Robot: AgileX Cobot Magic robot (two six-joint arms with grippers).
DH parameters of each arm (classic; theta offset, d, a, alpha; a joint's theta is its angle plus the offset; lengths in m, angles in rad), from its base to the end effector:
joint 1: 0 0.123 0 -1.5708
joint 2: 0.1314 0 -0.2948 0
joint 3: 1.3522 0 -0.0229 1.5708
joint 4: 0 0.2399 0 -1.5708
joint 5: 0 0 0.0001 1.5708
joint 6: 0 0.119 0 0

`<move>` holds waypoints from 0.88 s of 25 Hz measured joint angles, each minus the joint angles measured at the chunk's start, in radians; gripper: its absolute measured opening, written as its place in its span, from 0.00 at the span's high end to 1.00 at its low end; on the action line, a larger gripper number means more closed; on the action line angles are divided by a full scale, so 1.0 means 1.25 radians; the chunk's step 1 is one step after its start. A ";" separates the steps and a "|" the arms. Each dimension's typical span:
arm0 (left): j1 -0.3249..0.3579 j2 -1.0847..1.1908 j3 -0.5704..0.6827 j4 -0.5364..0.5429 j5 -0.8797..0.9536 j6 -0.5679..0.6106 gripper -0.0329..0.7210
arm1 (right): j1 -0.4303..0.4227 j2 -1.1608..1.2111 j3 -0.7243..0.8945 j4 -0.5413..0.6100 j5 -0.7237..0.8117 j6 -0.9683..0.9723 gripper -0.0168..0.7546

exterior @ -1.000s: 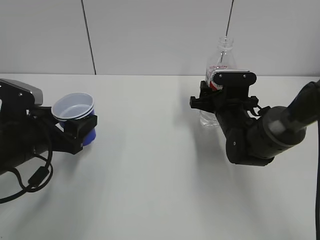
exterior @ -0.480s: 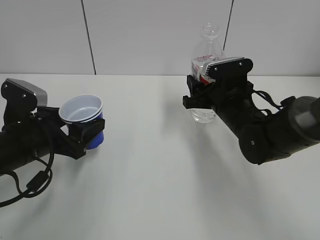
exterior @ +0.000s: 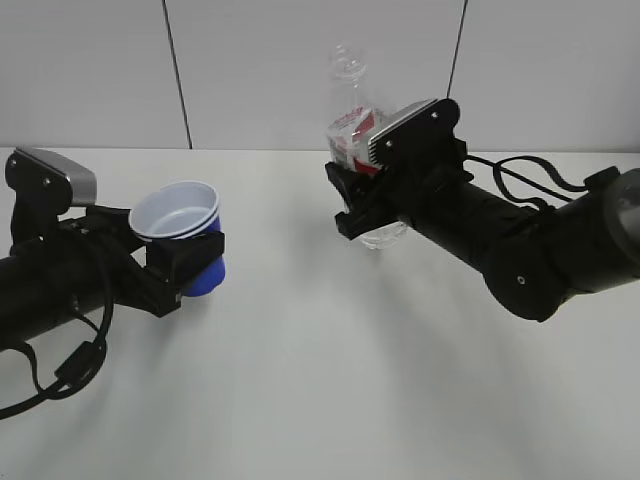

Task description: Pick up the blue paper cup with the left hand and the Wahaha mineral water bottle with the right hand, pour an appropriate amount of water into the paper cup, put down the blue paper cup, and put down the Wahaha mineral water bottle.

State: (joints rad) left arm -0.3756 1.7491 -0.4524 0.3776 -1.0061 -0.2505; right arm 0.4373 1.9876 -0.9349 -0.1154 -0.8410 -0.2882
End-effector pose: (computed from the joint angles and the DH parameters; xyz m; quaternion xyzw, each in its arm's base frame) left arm 0.2711 -0.1467 0.1608 0.2253 0.7489 -0.2477 0.5720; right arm 0.3821 0.1899 0.1751 -0.3191 0.6795 0.0560 0.6583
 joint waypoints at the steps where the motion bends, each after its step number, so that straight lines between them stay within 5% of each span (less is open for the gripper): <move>1: -0.013 0.000 0.000 0.000 0.006 0.000 0.22 | 0.012 0.000 0.000 -0.002 0.007 -0.029 0.34; 22: -0.051 0.000 0.000 0.045 0.105 0.000 0.23 | 0.054 0.000 -0.003 -0.012 0.035 -0.471 0.34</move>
State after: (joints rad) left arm -0.4393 1.7491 -0.4524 0.4341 -0.8743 -0.2510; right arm 0.5044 1.9876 -0.9391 -0.1310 -0.7971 -0.8774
